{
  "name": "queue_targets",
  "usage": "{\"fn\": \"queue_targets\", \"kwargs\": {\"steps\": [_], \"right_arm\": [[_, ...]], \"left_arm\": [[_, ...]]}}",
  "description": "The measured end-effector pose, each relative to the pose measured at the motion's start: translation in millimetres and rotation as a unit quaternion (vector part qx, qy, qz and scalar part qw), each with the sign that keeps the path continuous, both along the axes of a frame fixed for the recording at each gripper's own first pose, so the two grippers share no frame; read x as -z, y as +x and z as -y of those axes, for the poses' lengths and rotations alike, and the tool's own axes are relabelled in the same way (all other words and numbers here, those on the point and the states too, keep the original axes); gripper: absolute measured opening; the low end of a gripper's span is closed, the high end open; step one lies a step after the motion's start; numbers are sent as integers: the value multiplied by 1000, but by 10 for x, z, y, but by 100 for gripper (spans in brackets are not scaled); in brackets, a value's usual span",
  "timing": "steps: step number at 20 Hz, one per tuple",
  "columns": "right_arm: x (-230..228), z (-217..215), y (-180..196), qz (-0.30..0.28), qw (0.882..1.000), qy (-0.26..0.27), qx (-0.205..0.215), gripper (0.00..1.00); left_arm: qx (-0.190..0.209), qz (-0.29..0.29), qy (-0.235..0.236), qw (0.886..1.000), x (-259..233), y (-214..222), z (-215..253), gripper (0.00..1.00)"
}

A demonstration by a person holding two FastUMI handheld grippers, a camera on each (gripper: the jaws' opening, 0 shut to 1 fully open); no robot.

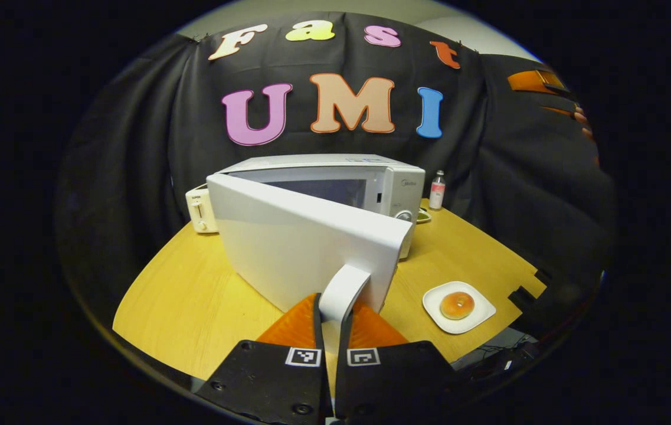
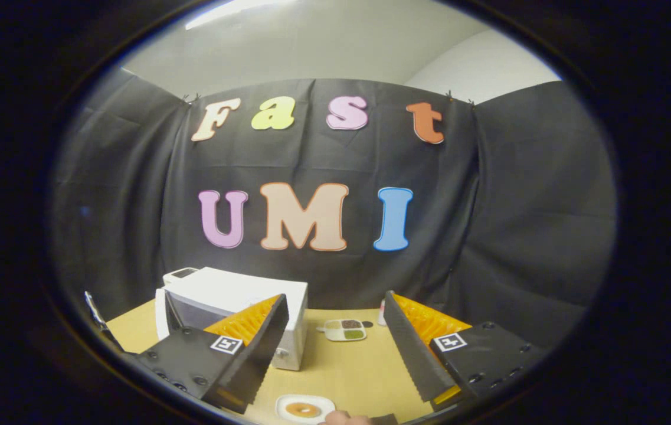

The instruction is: Open the microwave oven with the left hand, put the food in, and close the microwave oven.

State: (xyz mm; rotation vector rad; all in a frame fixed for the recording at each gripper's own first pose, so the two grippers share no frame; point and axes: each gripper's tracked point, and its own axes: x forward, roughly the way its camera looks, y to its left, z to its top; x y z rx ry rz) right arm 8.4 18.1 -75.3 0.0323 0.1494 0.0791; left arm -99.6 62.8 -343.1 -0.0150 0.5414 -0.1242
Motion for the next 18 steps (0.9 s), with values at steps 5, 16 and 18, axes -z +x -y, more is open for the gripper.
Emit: {"fn": "queue_targets", "kwargs": {"steps": [5,16,18], "right_arm": [[91,-328,-68,-7,1000,-4,-18,97],[391,-676,-401,-30,999,-19,-34,97],[466,-710,-441,-37,998,-20,-40,97]], "left_arm": [[-27,3,16,1000,-33,-262,-464,2],[-77,13,35,996,-60,-523,-1370,1],[-81,16,27,996,-57,-545,-1453,1]]}}
